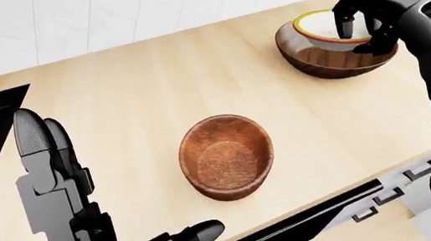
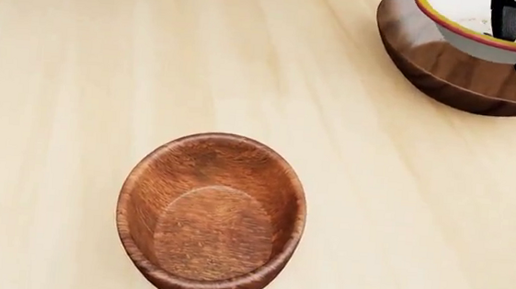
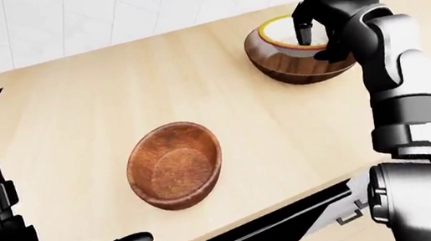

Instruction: Stack the bowls from largest to smallest.

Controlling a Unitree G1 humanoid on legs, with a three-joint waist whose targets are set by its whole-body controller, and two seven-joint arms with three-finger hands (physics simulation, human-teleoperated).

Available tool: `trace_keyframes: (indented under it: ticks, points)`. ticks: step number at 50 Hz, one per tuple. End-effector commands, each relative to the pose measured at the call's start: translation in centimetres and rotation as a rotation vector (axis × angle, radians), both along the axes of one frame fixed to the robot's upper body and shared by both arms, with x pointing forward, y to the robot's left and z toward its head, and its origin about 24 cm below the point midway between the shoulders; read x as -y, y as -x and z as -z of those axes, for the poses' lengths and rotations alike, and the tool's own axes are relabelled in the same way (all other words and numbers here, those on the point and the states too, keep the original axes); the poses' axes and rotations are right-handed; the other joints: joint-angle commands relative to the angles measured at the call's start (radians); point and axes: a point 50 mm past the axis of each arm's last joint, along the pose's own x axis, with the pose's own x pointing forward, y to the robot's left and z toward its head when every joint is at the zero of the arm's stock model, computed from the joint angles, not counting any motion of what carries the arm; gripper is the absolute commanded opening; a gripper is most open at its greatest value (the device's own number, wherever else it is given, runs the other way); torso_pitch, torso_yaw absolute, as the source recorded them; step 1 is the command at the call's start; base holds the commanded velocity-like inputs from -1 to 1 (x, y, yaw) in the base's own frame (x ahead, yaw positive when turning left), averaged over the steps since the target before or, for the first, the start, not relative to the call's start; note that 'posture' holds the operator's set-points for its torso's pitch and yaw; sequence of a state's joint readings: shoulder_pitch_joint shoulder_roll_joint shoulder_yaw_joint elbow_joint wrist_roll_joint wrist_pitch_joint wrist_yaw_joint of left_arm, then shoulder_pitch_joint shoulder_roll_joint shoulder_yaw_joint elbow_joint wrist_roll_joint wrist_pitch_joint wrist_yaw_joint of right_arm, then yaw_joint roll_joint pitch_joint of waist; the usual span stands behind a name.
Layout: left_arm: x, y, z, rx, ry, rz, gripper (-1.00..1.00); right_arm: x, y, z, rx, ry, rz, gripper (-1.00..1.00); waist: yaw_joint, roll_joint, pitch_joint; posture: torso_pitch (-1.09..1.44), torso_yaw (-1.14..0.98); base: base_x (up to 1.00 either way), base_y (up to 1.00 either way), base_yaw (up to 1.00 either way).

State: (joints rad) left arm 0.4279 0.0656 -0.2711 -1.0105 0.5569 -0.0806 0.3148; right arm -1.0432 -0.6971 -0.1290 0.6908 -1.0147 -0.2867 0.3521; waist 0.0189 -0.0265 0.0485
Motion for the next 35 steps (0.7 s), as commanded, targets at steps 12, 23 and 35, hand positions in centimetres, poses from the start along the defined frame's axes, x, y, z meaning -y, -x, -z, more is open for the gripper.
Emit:
trace_keyframes:
  ticks: [12,23,35]
  points:
    - [0.0,0.5,-0.8,0.057,0.003,0.004,1.00,0.1,-0.6,-2.3,0.130,0.000,0.033,-1.00,0.001,-0.007,-0.024,0.00,0.00,0.00,0.00,0.00]
    - [0.0,0.5,-0.8,0.057,0.002,0.004,1.00,0.3,-0.6,-2.2,0.160,-0.009,0.047,1.00,0.004,-0.007,-0.026,0.00,0.00,0.00,0.00,0.00]
    - [0.0,0.5,-0.7,0.055,0.003,0.005,1.00,0.5,2.4,-8.5,0.314,0.003,0.045,1.00,0.004,-0.008,-0.023,0.00,0.00,0.00,0.00,0.00]
